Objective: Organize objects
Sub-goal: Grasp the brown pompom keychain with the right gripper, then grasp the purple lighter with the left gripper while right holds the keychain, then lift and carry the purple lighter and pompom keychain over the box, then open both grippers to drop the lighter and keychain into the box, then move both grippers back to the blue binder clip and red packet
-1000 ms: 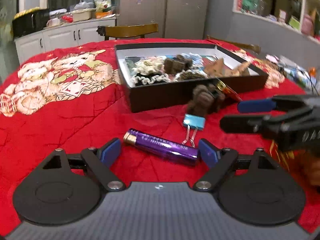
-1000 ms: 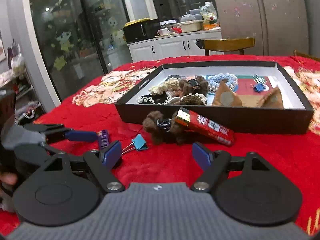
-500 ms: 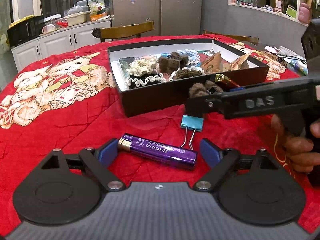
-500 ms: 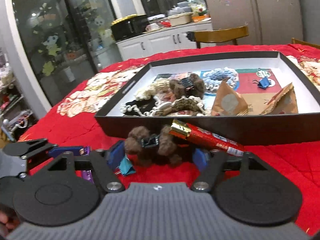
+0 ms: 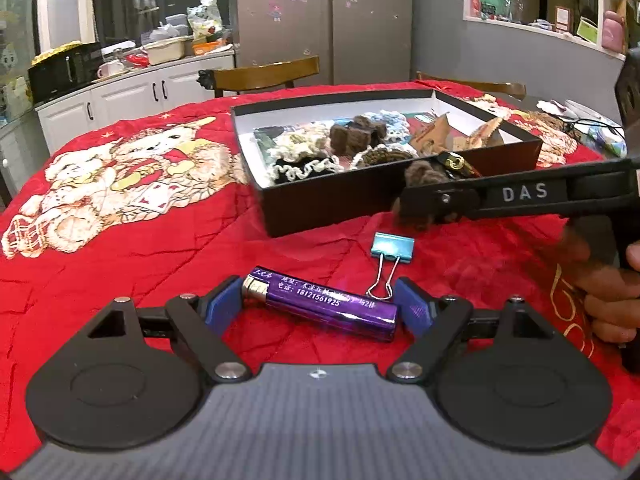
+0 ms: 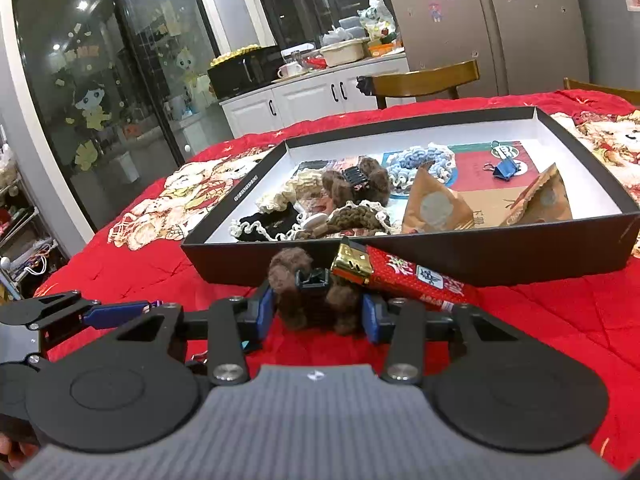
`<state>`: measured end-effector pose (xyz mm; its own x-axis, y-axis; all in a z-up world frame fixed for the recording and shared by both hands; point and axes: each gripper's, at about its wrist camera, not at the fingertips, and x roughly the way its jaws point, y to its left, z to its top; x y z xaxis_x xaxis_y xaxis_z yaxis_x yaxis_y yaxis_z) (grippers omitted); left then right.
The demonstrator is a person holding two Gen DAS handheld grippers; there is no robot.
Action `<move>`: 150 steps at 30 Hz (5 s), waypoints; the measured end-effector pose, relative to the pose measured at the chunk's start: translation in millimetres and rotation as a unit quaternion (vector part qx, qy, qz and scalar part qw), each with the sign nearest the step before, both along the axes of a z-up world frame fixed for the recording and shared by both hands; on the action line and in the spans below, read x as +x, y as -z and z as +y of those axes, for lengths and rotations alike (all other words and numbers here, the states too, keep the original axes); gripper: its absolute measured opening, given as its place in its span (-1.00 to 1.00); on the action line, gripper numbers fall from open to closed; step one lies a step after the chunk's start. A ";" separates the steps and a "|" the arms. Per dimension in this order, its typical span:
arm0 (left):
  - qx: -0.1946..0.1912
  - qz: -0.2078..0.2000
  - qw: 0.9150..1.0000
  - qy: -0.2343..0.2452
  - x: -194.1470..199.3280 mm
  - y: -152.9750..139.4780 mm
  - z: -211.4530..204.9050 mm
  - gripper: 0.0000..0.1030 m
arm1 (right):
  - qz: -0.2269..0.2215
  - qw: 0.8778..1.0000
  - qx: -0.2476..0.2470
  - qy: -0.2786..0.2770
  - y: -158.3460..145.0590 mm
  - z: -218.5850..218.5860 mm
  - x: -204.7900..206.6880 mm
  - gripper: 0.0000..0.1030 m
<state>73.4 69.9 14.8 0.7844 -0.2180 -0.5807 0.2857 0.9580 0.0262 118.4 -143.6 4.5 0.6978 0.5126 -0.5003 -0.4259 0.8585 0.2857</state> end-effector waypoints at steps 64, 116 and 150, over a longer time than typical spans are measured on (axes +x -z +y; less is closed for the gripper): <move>-0.021 -0.087 0.993 -0.071 5.1 -101.2 9.0 0.65 | -0.083 0.996 0.009 0.022 -115.3 -21.2 1.3 -0.08; -0.072 0.107 0.988 -0.090 262.4 -33.7 -31.0 0.66 | 0.110 0.990 -0.066 0.062 -28.7 -11.8 219.7 0.00; -0.093 -0.120 0.982 -0.110 113.4 -178.7 -19.0 0.66 | -0.103 0.993 0.052 0.038 -170.5 -51.9 95.6 0.71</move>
